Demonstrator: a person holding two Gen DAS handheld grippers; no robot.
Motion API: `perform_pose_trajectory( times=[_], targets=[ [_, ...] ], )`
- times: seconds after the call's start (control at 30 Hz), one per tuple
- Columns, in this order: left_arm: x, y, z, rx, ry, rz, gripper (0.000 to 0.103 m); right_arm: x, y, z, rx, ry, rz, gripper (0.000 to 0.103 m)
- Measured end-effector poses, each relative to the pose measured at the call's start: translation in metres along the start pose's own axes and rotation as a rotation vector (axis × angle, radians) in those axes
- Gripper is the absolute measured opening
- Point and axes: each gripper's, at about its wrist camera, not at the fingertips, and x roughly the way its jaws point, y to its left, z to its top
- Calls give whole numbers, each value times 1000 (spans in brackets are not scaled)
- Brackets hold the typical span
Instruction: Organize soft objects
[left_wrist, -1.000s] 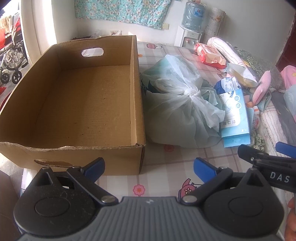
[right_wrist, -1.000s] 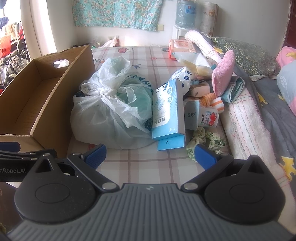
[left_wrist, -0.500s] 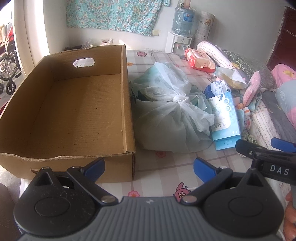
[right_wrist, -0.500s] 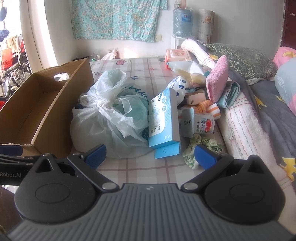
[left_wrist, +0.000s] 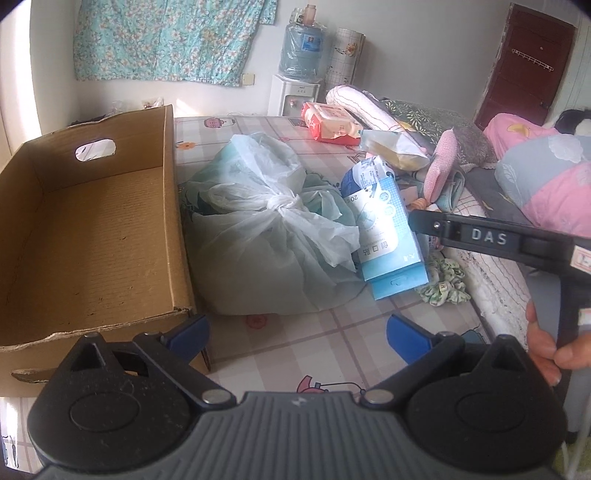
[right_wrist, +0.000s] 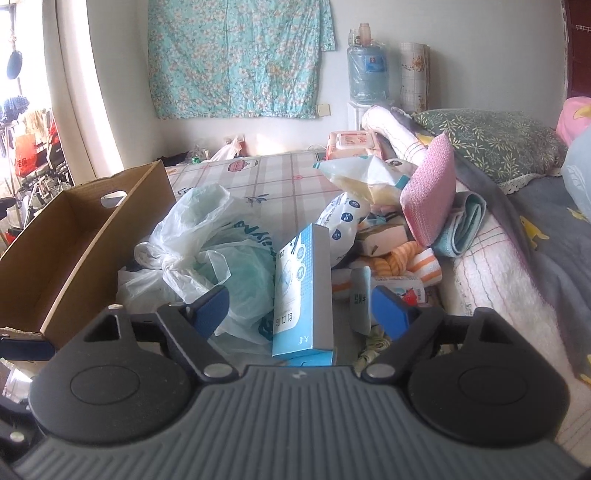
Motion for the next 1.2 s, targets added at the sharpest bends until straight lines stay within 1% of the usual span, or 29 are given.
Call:
perform_pose_trajectory(
  times=[0.03,0.07,0.1,0.13,0.2,0.27,0.3,0.33,0.4,0.47,0.53,0.67,0.8,0.87,0.93,1.03,1.1,1.17,1.2],
  targets=[
    [1,0,-1,0,-8,-18,102,10,-1,0,2,21,1,68],
    [3,0,-1,-1,-23,-40,102,19,-3,0,6,35,-3,65],
    [3,0,-2,-6,-43,-62,102,27,-5,0,11,40,-6,59],
    [4,0,-3,-11,-63,-78,102,32,-7,0,15,44,-7,55],
    [7,-2,-2,-14,-102,-101,101,48,-13,1,29,65,-11,51],
    [13,-6,1,-1,-104,-112,99,57,-18,0,48,91,13,45],
    [16,-7,2,4,-100,-123,97,61,-21,-1,58,103,30,37],
    [21,-8,4,7,-90,-144,97,65,-23,-1,68,115,47,25],
    [27,-10,7,6,-71,-174,95,67,-30,-2,106,123,80,25],
    [31,-14,9,14,-46,-202,93,64,-37,-1,152,122,122,22],
    [32,-17,9,27,-33,-215,93,58,-45,-2,205,114,172,20],
    [29,-18,5,40,-7,-237,93,35,-56,-7,285,115,247,19],
    [24,-16,-1,52,8,-249,93,18,-66,-24,392,146,330,19],
    [22,-15,-5,65,21,-246,91,18,-68,-36,473,175,403,19],
    [23,-15,-8,69,39,-248,88,21,-69,-48,528,206,440,19],
    [30,-14,-10,64,84,-268,83,29,-65,-70,564,265,431,20],
    [36,-14,-11,60,106,-270,80,31,-62,-78,551,289,385,22],
    [45,-16,-12,66,127,-270,79,30,-61,-81,532,287,341,25],
    [49,-17,-12,70,137,-268,77,31,-61,-82,517,288,314,26]
  ],
)
